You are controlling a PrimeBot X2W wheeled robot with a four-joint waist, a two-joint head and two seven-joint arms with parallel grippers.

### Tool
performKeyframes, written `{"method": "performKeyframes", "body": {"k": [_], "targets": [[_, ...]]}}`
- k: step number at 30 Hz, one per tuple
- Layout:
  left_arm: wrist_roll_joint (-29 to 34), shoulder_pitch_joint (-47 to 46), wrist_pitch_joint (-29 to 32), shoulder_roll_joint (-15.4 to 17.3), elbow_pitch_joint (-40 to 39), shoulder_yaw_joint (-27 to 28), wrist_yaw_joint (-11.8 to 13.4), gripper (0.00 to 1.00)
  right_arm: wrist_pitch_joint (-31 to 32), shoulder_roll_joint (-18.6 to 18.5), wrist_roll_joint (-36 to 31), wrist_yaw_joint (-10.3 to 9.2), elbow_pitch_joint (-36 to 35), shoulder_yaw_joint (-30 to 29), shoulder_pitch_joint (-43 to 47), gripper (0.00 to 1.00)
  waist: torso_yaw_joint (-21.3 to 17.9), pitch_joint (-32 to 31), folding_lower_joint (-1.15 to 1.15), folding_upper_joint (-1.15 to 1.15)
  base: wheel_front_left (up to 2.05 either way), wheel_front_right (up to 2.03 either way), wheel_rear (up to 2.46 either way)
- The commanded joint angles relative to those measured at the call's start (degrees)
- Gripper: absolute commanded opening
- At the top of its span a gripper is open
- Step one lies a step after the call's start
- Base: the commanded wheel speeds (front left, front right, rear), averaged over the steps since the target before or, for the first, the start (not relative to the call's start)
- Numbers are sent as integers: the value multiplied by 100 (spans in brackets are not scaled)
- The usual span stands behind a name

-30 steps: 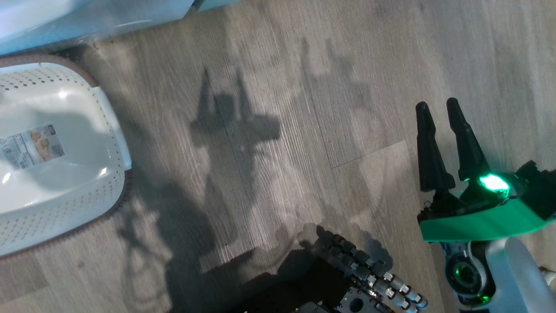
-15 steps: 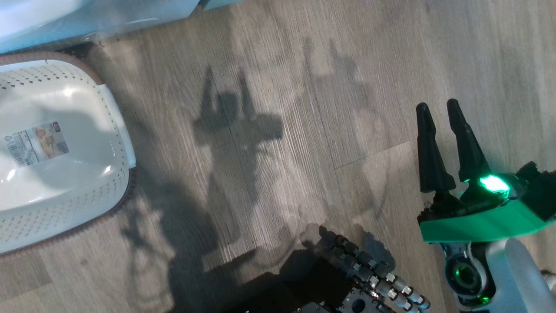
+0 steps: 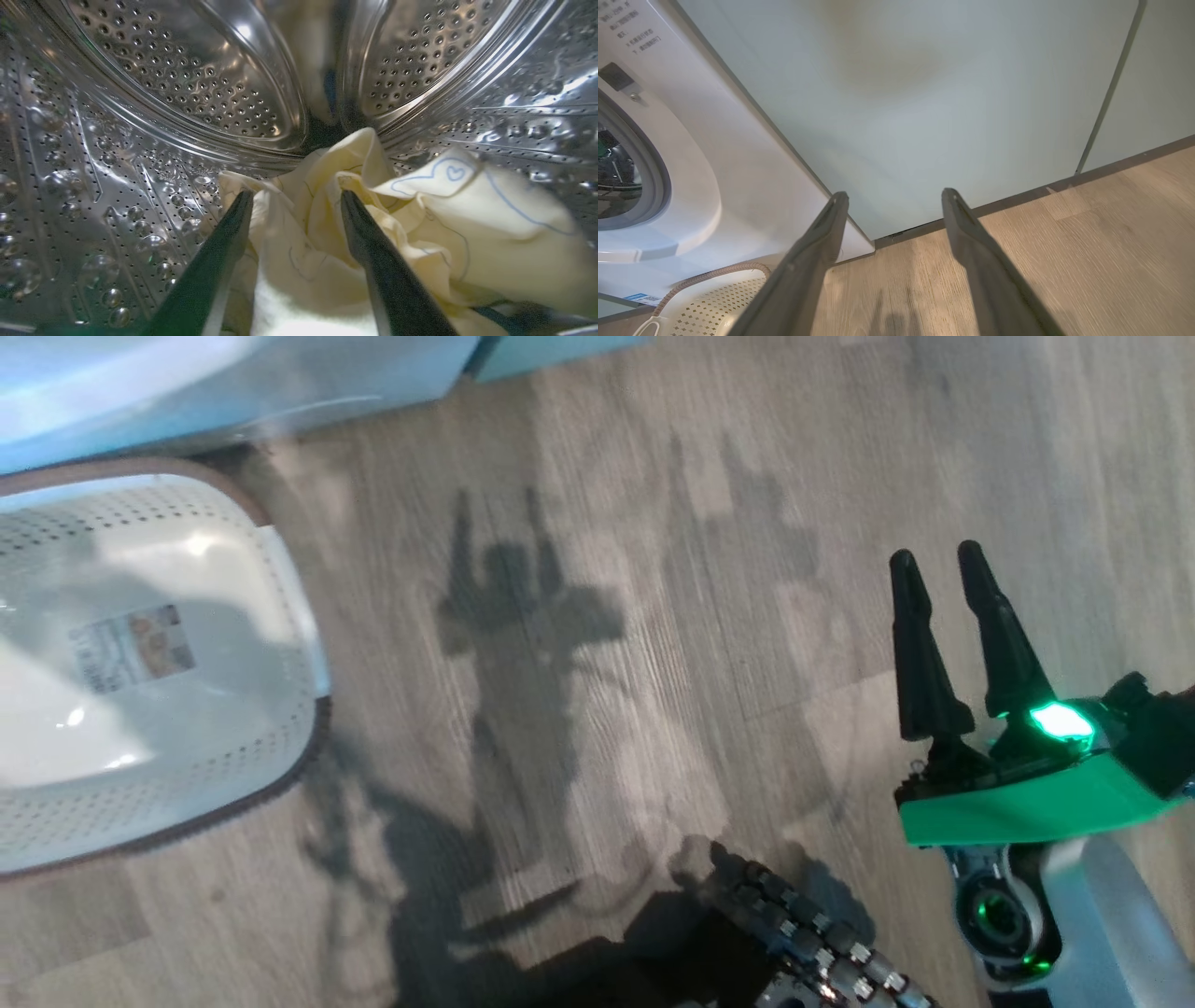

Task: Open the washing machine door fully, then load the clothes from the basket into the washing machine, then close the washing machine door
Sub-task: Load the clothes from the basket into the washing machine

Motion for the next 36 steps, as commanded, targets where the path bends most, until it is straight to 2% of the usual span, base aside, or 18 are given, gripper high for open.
{"method": "performKeyframes", "body": {"k": [1, 10, 18, 21, 30, 36], "targets": [[-119, 221, -145, 165, -273, 126, 14, 100, -38, -78, -100, -16, -110, -14, 77, 100, 198, -200, 0, 0, 0, 0, 0], [-590, 1182, -642, -210, -778, 366, 229, 100, -38, -78, -382, -16, -92, -262, 135, 100, 586, -547, 0, 0, 0, 0, 0], [-1025, 2539, -1140, -546, -1772, 639, 508, 100, -38, -78, -648, -16, -91, -470, 188, 100, 908, -863, 0, 0, 0, 0, 0], [-1086, 3204, -1298, -690, -2331, 685, 716, 100, -38, -78, -763, -16, -89, -532, 218, 100, 1025, -1002, 0, 0, 0, 0, 0], [-931, 5309, -1611, -1102, -4403, 665, 1605, 100, -38, -78, -1075, -16, -60, -676, 371, 100, 1358, -1463, 0, 0, 0, 0, 0], [-761, 6402, -1763, -1449, -5201, 482, 2120, 100, -38, -78, -1325, -16, 32, -704, 539, 100, 1588, -1897, 0, 0, 0, 0, 0]]}}
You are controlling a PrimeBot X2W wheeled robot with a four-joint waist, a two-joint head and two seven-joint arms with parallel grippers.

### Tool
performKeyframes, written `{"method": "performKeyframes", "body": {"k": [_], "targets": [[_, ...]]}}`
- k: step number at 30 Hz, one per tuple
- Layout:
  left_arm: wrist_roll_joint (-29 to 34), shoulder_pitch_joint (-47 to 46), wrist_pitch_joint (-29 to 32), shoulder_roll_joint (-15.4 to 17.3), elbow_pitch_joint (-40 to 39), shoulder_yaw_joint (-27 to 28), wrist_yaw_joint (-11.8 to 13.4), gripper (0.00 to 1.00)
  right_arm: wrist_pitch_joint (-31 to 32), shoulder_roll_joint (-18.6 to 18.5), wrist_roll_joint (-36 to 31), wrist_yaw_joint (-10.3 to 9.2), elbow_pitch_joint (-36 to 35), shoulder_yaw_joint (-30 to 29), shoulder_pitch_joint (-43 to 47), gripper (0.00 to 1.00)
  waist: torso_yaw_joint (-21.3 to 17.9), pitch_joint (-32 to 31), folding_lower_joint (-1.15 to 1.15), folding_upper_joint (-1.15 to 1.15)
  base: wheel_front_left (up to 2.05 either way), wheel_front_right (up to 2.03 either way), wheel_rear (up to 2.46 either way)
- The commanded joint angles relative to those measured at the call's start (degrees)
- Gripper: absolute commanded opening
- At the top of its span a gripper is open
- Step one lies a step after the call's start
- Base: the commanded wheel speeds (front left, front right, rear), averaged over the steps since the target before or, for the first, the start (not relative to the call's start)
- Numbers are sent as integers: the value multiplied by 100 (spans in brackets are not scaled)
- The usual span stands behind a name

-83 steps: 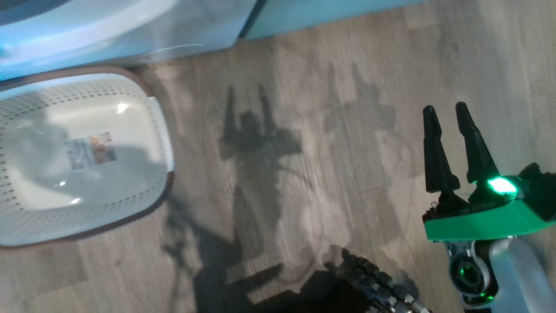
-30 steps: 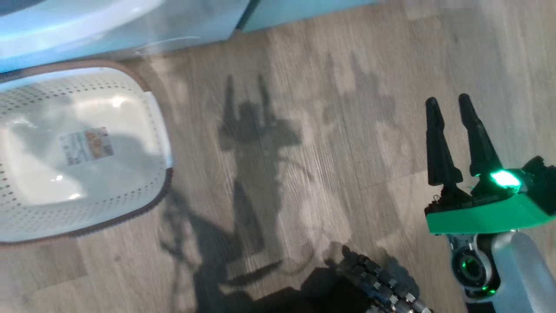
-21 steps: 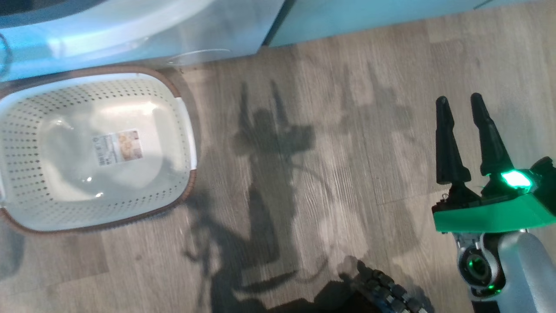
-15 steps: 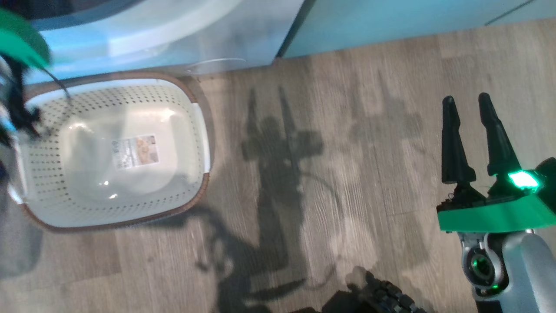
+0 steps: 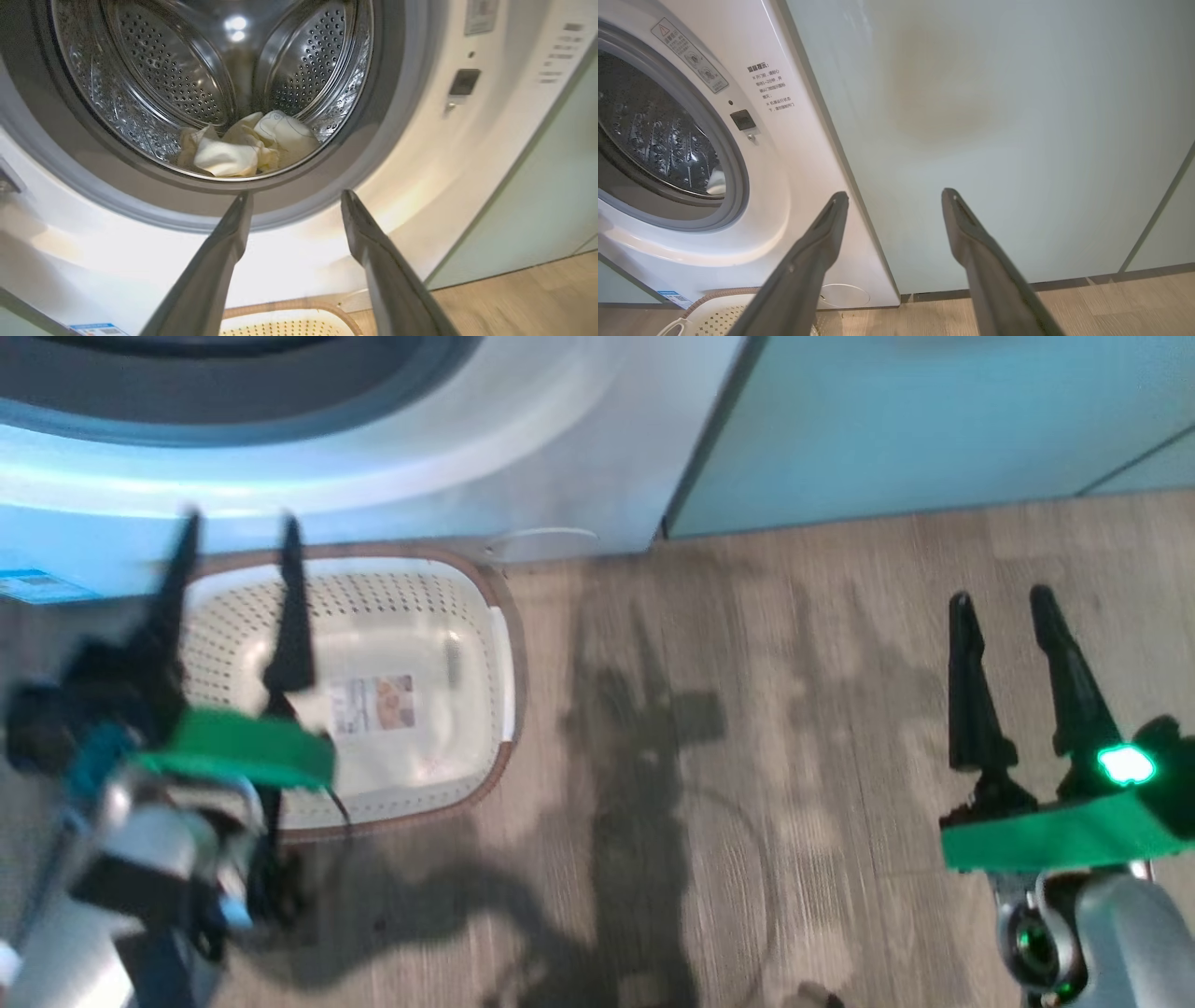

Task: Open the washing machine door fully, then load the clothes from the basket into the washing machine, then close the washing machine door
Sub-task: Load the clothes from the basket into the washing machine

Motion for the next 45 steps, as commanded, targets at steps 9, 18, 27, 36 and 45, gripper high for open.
{"method": "performKeyframes", "body": {"k": [9, 18, 27, 36, 45], "targets": [[-118, 1071, -332, -452, -397, -174, 471, 100, -38, -70, -493, -16, 19, -57, 587, 100, 617, -867, 1, 0, 0, 0, 0], [-127, 1714, -562, -716, -173, -394, 393, 100, -38, -70, -734, -16, 138, -102, 1133, 100, 977, -1601, 1, 0, 0, 0, 0], [-64, 2082, -639, -865, 14, -586, 226, 100, 5, -70, -811, -16, 177, -5, 1513, 100, 1100, -2201, 1, 0, 0, 0, 0], [-20, 2217, -641, -855, 123, -596, 271, 100, 86, -70, -836, -16, 105, 26, 1667, 100, 970, -2455, 1, 0, 0, 0, 0], [-30, 2317, -619, -825, 119, -590, 326, 100, 122, -70, -840, -16, 80, -2, 1760, 100, 909, -2651, 1, 0, 0, 0, 0]]}}
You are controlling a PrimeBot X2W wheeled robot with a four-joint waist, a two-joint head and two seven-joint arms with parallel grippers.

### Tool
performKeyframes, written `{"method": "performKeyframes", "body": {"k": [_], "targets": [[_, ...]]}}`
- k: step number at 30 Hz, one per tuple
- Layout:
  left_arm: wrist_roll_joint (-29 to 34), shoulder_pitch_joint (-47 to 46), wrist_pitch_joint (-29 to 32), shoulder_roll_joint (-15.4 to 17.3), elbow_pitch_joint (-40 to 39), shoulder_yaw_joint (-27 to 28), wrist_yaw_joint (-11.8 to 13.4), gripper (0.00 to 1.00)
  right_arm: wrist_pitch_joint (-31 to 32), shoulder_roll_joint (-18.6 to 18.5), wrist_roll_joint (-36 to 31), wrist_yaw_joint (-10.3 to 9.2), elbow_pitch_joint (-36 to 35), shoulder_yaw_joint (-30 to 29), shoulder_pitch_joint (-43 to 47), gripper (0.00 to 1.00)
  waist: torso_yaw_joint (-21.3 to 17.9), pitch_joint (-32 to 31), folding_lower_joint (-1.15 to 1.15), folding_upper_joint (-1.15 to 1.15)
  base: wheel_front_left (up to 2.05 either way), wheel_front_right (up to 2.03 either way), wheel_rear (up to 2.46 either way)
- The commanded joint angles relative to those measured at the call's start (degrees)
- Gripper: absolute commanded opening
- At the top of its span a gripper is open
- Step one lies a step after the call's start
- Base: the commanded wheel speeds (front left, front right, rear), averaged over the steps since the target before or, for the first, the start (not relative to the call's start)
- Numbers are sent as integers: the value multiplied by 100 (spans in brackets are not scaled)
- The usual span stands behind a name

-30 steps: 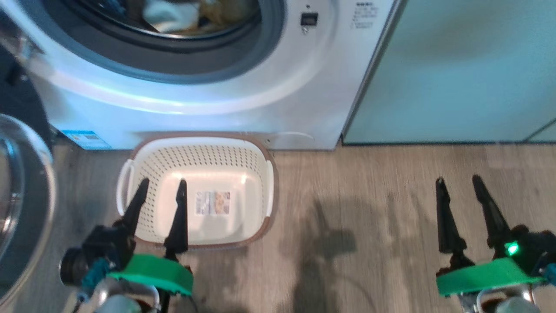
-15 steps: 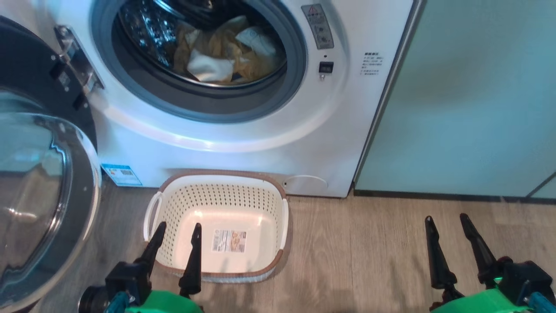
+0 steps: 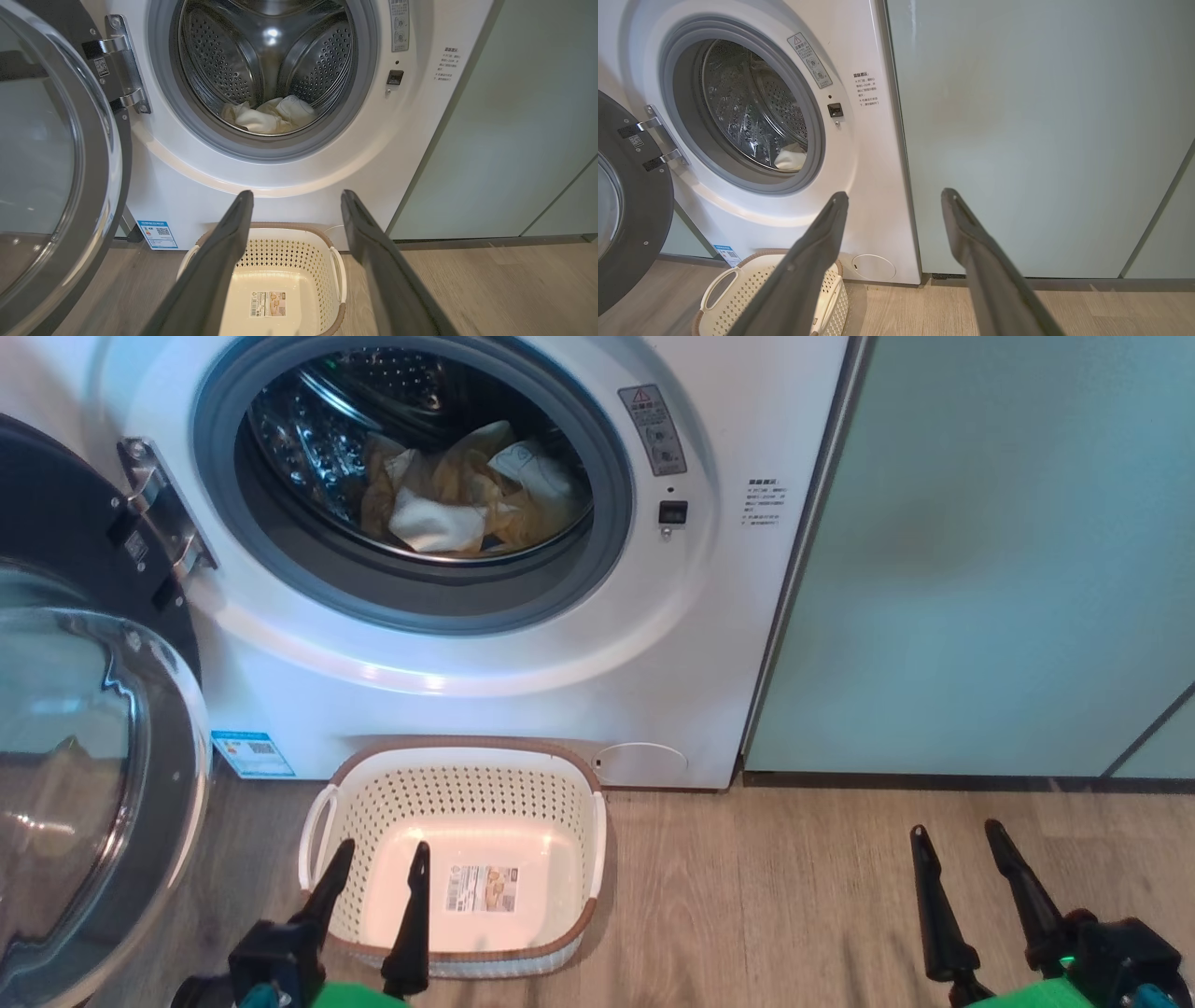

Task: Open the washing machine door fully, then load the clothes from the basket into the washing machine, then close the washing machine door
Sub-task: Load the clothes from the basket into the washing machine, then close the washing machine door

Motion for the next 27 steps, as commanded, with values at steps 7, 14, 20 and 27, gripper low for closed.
{"method": "performKeyframes", "body": {"k": [7, 14, 20, 27], "targets": [[35, -154, 33, 78, -143, 157, 352, 100, 57, -70, -53, -16, -257, 119, -145, 100, -15, -70, 1, 0, 0, 0, 0], [58, -170, 53, 95, -116, 138, 381, 100, 70, -70, -53, -16, -251, 108, -141, 100, -29, -92, 1, 0, 0, 0, 0], [109, -204, 57, 123, -82, 94, 391, 100, 77, -70, -52, -16, -250, 117, -143, 100, -44, -121, 1, 0, -2, 2, 0], [199, -268, 69, 127, -24, 50, 460, 100, 89, -70, -65, -16, -268, 113, -136, 100, -41, -136, 1, 0, -51, 52, -1]]}}
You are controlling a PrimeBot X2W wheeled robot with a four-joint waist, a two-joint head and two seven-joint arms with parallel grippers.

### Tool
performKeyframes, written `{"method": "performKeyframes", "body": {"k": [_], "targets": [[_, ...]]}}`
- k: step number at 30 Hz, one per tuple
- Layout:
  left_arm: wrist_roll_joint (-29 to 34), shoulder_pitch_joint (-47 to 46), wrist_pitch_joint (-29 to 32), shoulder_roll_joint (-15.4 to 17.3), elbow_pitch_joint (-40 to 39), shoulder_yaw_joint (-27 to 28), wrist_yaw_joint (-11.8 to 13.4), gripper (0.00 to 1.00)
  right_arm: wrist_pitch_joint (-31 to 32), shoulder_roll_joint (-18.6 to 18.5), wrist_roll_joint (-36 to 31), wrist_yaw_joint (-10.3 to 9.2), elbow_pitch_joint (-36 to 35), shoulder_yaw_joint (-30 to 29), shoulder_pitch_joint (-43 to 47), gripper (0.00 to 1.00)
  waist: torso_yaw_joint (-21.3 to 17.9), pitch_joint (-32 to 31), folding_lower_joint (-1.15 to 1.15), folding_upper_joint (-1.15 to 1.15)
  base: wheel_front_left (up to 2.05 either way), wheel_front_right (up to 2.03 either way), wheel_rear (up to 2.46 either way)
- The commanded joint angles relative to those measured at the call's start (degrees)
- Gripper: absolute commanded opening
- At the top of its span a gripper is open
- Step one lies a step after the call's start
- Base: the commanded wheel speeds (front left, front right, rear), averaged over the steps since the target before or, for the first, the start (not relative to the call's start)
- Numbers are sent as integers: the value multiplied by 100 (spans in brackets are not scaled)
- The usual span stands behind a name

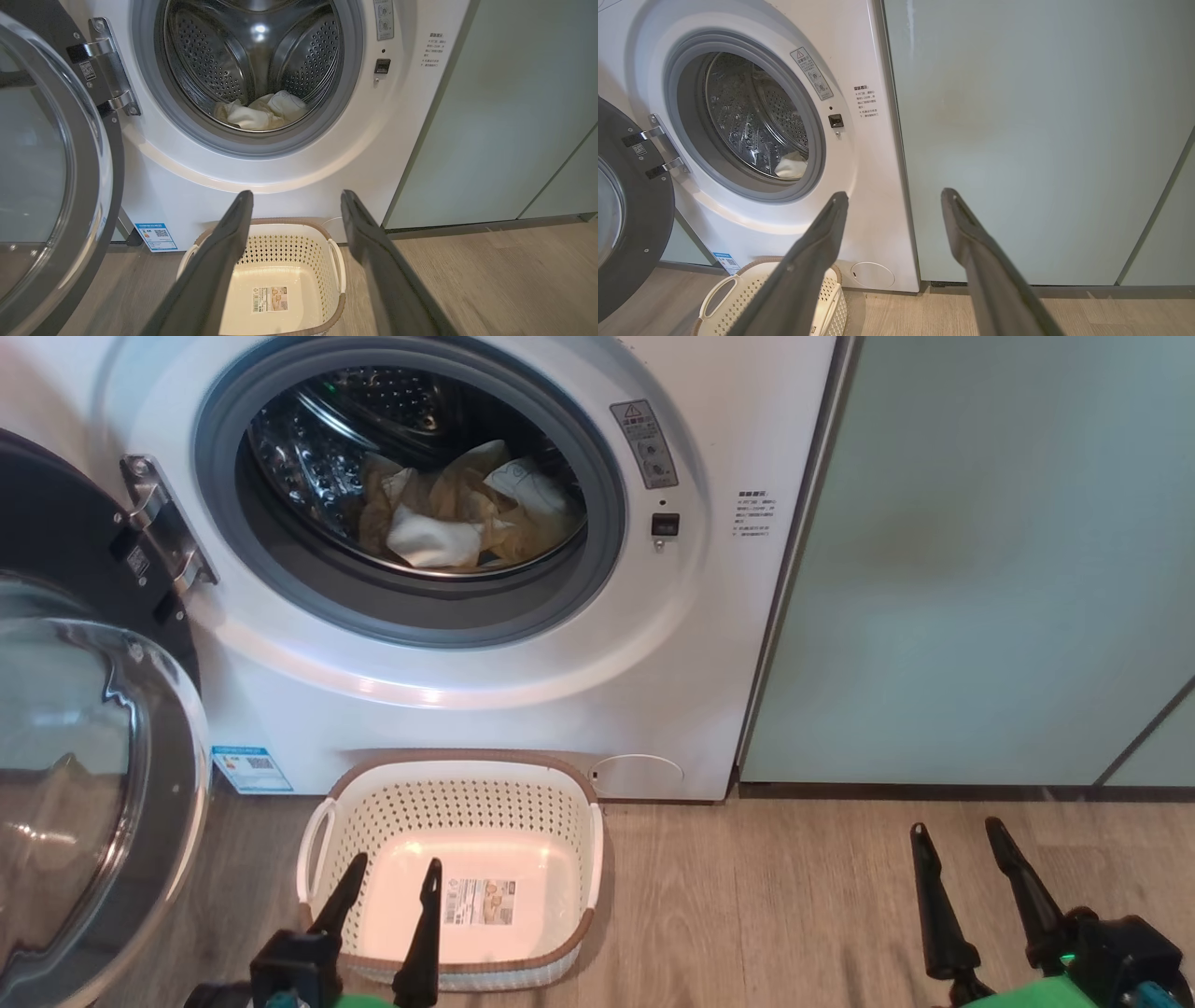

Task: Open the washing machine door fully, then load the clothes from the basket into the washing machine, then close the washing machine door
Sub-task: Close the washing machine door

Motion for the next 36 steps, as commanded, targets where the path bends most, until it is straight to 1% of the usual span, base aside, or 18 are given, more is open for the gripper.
{"method": "performKeyframes", "body": {"k": [1, 11, 16, 36], "targets": [[46, -289, 4, 104, -152, 212, 456, 100, 32, -70, -64, -16, -209, 116, -135, 100, 5, -1, 0, 0, -101, 101, 0], [14, -315, 21, 128, -121, 193, 439, 100, 33, -70, -57, -16, -207, 118, -143, 100, 16, 10, 0, 0, -150, 150, 0], [-18, -313, 5, 138, -144, 194, 399, 100, 32, -70, -51, -16, -201, 118, -137, 100, 19, 5, 0, 0, -90, 90, 0], [-45, -321, -58, 159, -135, 193, 323, 100, 17, -70, -44, -16, -169, 110, -101, 100, 63, -21, 0, 0, -6, 6, 0]]}}
